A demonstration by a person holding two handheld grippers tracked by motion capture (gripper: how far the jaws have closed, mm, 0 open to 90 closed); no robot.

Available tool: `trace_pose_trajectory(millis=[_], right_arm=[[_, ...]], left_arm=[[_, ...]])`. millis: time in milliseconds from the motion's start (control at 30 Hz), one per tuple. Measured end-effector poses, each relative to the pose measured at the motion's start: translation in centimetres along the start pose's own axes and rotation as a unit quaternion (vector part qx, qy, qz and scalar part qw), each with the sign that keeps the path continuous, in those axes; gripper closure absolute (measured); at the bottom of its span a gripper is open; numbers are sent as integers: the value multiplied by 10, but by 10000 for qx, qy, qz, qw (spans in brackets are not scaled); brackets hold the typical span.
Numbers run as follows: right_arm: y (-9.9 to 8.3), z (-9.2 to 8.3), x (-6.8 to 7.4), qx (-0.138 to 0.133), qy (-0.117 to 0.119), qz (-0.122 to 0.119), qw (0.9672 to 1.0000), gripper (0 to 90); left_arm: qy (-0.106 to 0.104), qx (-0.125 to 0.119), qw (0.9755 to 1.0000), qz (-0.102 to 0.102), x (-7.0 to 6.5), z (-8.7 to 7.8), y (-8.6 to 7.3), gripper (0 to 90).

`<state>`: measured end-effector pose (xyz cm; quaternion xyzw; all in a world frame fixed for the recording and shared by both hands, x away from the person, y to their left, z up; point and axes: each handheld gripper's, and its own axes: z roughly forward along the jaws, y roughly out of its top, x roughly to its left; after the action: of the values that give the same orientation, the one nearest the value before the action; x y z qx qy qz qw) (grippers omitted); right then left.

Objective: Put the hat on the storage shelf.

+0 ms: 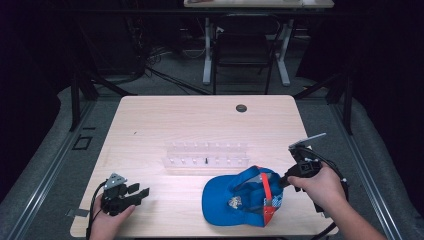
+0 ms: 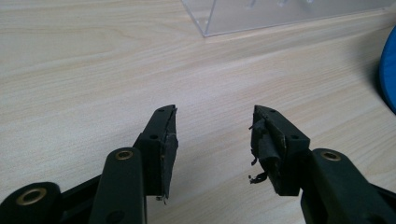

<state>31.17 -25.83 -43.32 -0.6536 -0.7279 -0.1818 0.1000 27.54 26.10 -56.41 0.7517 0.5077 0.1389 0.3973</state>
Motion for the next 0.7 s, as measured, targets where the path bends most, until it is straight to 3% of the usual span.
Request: trace_pose_trajectory(millis=[133, 300, 400, 500, 700], right_arm=[[1, -5, 4, 1, 128, 12, 9999, 900], [3, -16, 10, -145, 621, 86, 9979, 900], [5, -20, 13, -91, 783, 42, 9969, 900], [4, -22, 16, -169, 786, 81, 9967, 900], [8, -32, 22, -182, 1143, -38, 9933, 900]], left_arm=[[-4, 13, 10000, 8, 0, 0, 0, 507], [-10, 47, 10000, 13, 0, 0, 0, 508], [5, 5, 10000, 6, 0, 0, 0, 507], [-2, 27, 10000, 15, 0, 0, 0, 508], [2, 18, 10000, 3, 0, 0, 0, 508]])
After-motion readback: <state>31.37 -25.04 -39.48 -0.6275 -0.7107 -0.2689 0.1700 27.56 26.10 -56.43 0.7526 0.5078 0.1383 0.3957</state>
